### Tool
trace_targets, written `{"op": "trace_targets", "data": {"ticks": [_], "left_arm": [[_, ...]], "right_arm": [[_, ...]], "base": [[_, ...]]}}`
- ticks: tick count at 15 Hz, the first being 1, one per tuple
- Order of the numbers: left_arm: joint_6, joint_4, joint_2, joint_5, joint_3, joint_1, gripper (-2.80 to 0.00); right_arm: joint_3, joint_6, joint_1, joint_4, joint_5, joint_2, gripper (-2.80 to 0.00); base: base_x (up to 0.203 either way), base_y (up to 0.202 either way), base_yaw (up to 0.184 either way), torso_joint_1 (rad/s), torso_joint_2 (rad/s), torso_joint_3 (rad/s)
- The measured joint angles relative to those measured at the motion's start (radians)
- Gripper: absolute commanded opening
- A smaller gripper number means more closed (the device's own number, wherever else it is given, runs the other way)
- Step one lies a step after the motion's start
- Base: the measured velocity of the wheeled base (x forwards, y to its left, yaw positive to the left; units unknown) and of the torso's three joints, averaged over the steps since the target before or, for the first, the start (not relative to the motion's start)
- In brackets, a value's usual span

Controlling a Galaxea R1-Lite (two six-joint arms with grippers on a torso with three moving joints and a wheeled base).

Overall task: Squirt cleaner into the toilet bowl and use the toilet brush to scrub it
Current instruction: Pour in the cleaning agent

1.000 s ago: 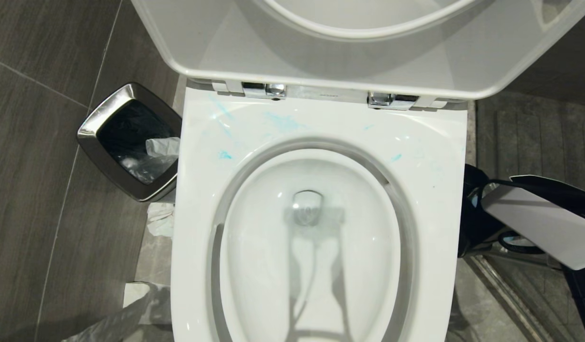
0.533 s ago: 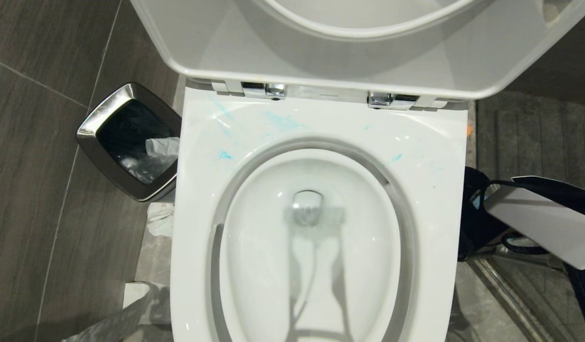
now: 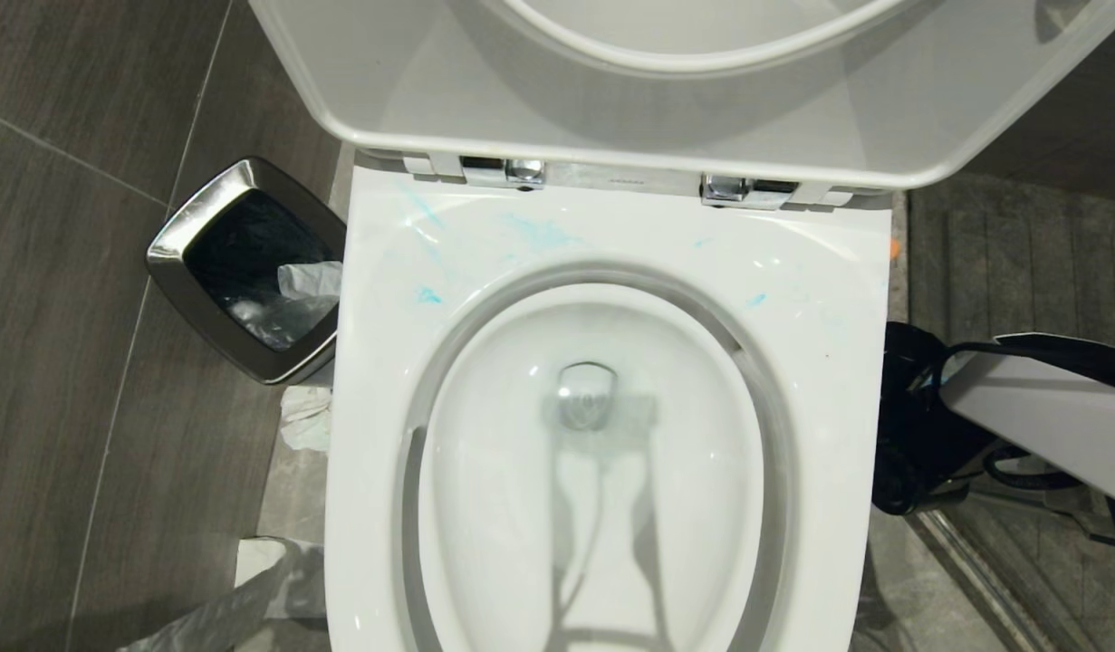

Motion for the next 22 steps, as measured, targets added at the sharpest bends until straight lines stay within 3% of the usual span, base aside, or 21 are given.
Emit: {"op": "trace_targets", "data": {"ticks": [7, 13, 22], "left_arm": [[0.0, 0.0, 0.0, 0.0, 0.0, 0.0, -2.8], [0.0, 0.0, 0.0, 0.0, 0.0, 0.0, -2.8], [0.0, 0.0, 0.0, 0.0, 0.0, 0.0, -2.8]], "right_arm": [[-0.169, -0.085, -0.04, 0.0, 0.111, 0.084, 0.0], [-0.312, -0.179, -0.062, -0.001, 0.119, 0.16, 0.0], [-0.471, -0.221, -0.061, 0.0, 0.16, 0.229, 0.0]], "base": [[0.0, 0.0, 0.0, 0.0, 0.0, 0.0], [0.0, 0.0, 0.0, 0.0, 0.0, 0.0], [0.0, 0.0, 0.0, 0.0, 0.0, 0.0]]}}
